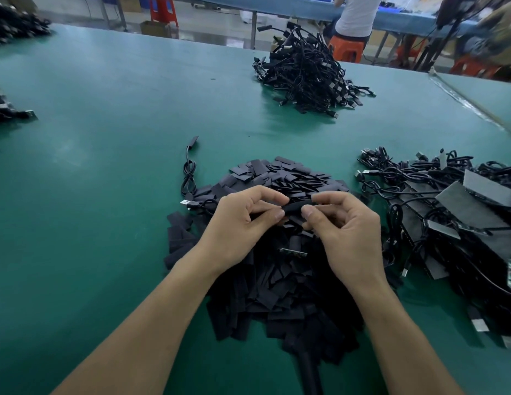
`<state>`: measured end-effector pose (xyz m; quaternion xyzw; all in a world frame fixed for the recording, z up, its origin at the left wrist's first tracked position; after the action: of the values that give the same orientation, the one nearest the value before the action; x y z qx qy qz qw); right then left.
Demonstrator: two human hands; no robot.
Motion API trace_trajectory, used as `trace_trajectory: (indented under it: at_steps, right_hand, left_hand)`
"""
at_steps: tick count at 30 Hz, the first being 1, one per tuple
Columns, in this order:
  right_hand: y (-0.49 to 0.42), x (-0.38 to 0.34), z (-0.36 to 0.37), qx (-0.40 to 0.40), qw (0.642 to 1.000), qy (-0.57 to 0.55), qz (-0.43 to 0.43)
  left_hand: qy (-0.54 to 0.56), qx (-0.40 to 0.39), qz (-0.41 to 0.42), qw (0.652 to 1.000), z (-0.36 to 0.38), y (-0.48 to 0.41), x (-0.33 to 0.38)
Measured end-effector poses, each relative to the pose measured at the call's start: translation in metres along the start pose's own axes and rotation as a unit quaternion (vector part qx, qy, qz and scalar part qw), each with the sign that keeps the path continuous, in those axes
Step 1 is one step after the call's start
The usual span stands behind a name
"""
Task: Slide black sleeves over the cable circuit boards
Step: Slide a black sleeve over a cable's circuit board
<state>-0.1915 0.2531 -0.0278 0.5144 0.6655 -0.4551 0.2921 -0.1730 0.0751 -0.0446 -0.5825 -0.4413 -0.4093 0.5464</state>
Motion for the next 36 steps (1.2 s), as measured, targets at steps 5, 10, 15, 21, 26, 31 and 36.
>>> trace_trajectory:
  at_steps: [5,10,15,21,26,31,36]
  right_hand:
    - [-0.005,-0.003,-0.008,0.017,0.997,-0.069,0.001]
    - [-0.004,-0.003,-0.011,0.011,0.997,-0.076,0.014]
    - [0.006,-0.014,0.0,-0.18,0.976,0.1,-0.071]
    - [0.014,-0.012,0.013,-0.253,0.942,0.194,-0.106]
    - [0.007,-0.013,0.005,-0.175,0.97,0.138,-0.097]
    - [-0.004,-0.012,-0.014,-0.041,0.991,0.098,-0.077]
    - [-0.007,-0.019,-0.039,0.061,0.993,-0.082,-0.067]
  left_hand:
    - [-0.243,0.022,0.109,0.964,0.001,-0.001,0.025]
    - [-0.308,0.057,0.101,0.944,-0.01,-0.006,0.032]
    - [-0.233,0.259,0.048,0.936,-0.067,-0.032,0.041]
    - [-0.281,0.372,-0.108,0.878,-0.125,-0.05,0.011]
    - [-0.23,0.357,-0.195,0.884,-0.136,-0.065,-0.013]
    - [-0.313,0.318,-0.101,0.889,-0.105,-0.064,0.011]
    - [-0.139,0.088,0.062,0.984,-0.007,-0.043,0.058]
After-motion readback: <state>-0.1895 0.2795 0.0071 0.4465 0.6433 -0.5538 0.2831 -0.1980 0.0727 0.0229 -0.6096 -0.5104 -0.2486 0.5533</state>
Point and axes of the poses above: each hand's wrist, its own y-axis away from the middle knuckle, its own z-axis out of the palm, x = y × z, the point moved 7 cm from there along -y, towards the middle knuckle, and after that the axes turned 13 degrees about y, right-handed, at the moved point
